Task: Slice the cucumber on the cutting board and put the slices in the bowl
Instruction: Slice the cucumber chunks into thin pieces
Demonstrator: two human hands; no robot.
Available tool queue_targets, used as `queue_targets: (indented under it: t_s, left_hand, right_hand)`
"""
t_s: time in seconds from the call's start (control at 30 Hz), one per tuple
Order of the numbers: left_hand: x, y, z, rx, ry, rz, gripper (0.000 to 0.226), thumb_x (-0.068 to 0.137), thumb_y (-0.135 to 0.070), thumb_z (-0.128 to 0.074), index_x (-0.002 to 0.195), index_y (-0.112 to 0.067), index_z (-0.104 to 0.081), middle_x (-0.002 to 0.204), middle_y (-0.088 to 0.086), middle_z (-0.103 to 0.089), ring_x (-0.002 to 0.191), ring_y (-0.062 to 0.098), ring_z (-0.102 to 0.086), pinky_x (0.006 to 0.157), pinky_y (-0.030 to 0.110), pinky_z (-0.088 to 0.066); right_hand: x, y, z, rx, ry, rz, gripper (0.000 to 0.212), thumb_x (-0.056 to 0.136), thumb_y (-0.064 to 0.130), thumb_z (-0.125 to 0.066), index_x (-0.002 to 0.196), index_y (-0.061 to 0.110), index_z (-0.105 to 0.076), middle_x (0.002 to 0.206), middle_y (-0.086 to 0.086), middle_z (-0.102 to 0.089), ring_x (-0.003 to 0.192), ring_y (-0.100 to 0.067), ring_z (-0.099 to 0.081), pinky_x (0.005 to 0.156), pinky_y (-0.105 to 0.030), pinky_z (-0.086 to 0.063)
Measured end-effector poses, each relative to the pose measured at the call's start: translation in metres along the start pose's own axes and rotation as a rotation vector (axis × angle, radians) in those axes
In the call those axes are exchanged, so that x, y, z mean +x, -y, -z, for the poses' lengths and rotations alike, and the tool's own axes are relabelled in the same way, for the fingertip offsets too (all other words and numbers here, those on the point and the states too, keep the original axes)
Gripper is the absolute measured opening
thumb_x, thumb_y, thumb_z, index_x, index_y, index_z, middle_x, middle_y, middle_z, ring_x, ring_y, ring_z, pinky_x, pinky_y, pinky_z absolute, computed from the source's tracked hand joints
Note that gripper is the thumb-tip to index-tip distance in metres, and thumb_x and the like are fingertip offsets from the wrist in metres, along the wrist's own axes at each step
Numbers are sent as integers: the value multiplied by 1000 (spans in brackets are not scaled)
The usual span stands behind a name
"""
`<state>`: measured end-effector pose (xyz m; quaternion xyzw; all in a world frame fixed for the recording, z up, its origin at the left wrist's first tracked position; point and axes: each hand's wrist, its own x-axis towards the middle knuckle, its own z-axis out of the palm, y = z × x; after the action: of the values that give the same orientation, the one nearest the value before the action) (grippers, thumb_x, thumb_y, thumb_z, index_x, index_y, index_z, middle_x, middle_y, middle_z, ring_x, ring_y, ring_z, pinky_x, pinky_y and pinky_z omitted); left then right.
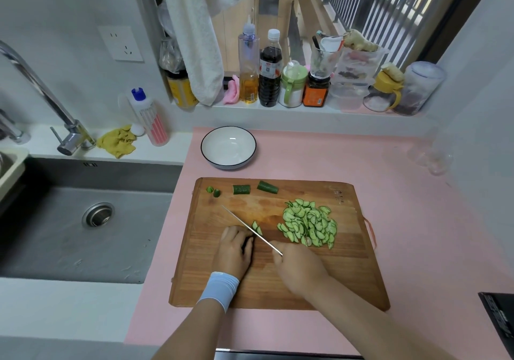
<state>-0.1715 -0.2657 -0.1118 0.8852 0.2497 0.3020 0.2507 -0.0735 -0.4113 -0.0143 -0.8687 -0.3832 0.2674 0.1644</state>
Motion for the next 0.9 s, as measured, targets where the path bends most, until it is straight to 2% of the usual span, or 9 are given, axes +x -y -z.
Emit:
queue_targets:
  t_s: [0.13, 0.2, 0.3, 0.4, 0.57, 0.73, 0.9]
  left_hand:
    - [0, 1, 0, 7, -16, 5, 5, 86, -11, -65, 83, -8, -68, 83, 2, -59, 83, 15, -50, 77, 23, -46]
    - [0, 0, 0, -3, -14, 8, 4, 82, -5, -70, 81, -8, -67, 82, 2, -60, 82, 14, -50, 77, 19, -44]
    - [0, 1, -1, -3, 5, 33, 12, 77, 0, -75, 85, -7, -70, 86, 3, -63, 84, 14, -51, 79, 19, -44]
    - [-1, 3, -2, -14, 6, 37, 18, 77, 1, -74, 93, -7, -73, 94, 5, -67, 90, 16, -55, 87, 16, -43]
    - [-1, 2, -1, -10, 7, 37, 15, 78, -2, -75, 92, -8, -73, 93, 4, -67, 89, 15, -56, 85, 16, -44]
    - [-2, 4, -1, -21, 6, 52, 14, 79, -2, -76, 89, -10, -72, 89, 0, -66, 85, 14, -56, 83, 14, -42]
    - [-4, 1, 0, -18, -15, 41, 12, 78, -1, -75, 84, -9, -69, 85, 1, -61, 84, 14, -52, 80, 14, -41]
  right_hand:
    - [0, 0, 0, 12, 8, -4, 30, 102, 27, -37, 113, 31, -64, 66, 7, -57, 62, -19, -55, 58, -28, -39]
    - [-1, 2, 0, 9, -1, -2, 33, 102, 29, -36, 121, 34, -64, 75, 5, -63, 68, -20, -56, 62, -28, -42]
    - [-8, 0, -3, -60, -56, 11, 39, 103, 36, -37, 136, 40, -55, 97, -1, -72, 88, -25, -66, 74, -32, -49]
    - [-20, -5, -5, -64, -80, 24, 41, 103, 40, -37, 142, 43, -50, 100, 1, -73, 92, -23, -66, 77, -33, -51]
    - [-22, -11, -6, -73, -79, 24, 37, 100, 37, -37, 132, 41, -56, 92, 0, -71, 87, -26, -65, 73, -34, -49]
    - [-17, -7, -5, -36, -32, 10, 34, 103, 35, -38, 130, 38, -59, 90, 2, -72, 77, -20, -61, 68, -29, -45]
    - [-7, 4, -4, -31, -1, -8, 25, 102, 30, -38, 107, 27, -62, 78, 2, -67, 73, -22, -62, 66, -33, -51]
